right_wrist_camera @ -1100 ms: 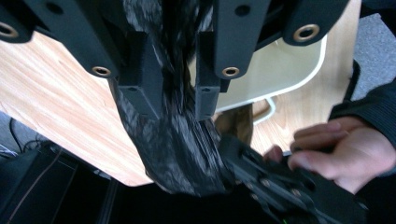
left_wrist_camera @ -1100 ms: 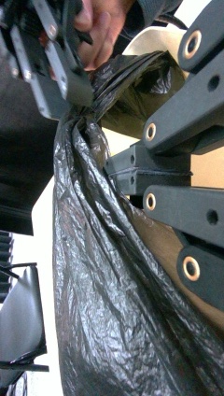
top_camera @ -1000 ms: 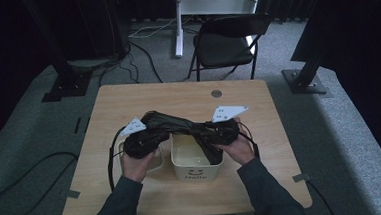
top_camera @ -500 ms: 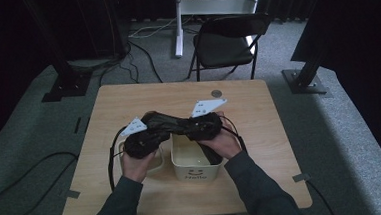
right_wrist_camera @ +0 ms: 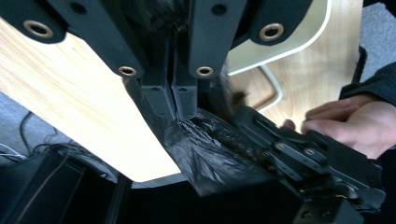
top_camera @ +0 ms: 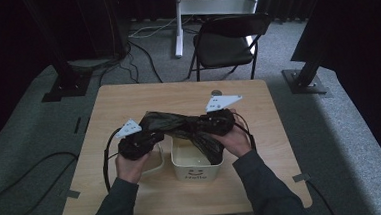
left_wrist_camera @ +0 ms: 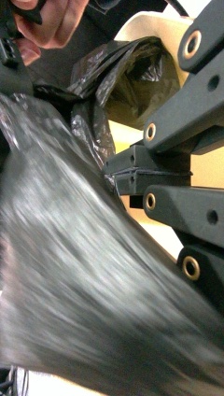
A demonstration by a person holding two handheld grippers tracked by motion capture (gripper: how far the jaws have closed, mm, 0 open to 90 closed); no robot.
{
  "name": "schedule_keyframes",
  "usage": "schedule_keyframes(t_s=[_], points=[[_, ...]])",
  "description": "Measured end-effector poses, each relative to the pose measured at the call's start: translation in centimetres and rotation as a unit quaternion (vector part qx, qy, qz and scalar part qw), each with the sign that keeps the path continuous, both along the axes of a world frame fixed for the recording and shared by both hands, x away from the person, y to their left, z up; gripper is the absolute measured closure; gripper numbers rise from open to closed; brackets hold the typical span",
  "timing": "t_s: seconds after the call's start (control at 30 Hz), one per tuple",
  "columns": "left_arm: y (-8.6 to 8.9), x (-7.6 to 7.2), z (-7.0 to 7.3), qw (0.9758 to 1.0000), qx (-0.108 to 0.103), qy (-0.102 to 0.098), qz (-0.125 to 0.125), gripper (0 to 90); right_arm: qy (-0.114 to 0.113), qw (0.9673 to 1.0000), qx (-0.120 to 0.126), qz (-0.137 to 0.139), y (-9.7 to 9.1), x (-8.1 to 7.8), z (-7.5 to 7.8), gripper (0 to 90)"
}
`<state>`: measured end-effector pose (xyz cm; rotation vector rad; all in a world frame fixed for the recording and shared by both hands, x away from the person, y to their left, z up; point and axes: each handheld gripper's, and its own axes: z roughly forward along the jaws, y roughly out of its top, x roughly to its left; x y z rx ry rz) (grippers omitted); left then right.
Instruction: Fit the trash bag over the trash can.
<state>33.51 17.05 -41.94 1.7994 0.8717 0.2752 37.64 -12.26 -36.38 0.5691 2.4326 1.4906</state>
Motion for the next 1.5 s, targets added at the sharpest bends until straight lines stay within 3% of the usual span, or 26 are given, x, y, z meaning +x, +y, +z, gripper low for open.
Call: schedule_keyframes(t_s=[0.53, 0.77, 0.97, 1.3, 1.5], points=[[2.1, -0.3, -0.5, 0.9995, 0.003, 0.006, 0.031, 90.0, 0.009, 0.9995, 0.025, -0.018, -3.5, -1.0, -1.0, 89.4], [2.0, -0.4, -0.8, 0.9995, 0.01, 0.009, 0.029, 90.0, 0.015, 0.9992, 0.02, -0.032, -5.6, -1.9, -2.1, 89.5], [1.9, -0.5, -1.2, 0.9995, 0.016, 0.015, 0.025, 90.0, 0.033, 0.998, 0.016, -0.051, -8.0, -2.3, -3.6, 89.5], [1.6, -0.7, -2.3, 0.999, 0.03, 0.03, 0.016, 90.0, 0.071, 0.994, 0.042, -0.072, -11.2, -2.9, -6.1, 89.4], [1.3, -0.7, -3.1, 0.9984, 0.039, 0.04, 0.013, 90.0, 0.071, 0.9935, 0.045, -0.077, -11.8, -3.1, -6.4, 89.4]])
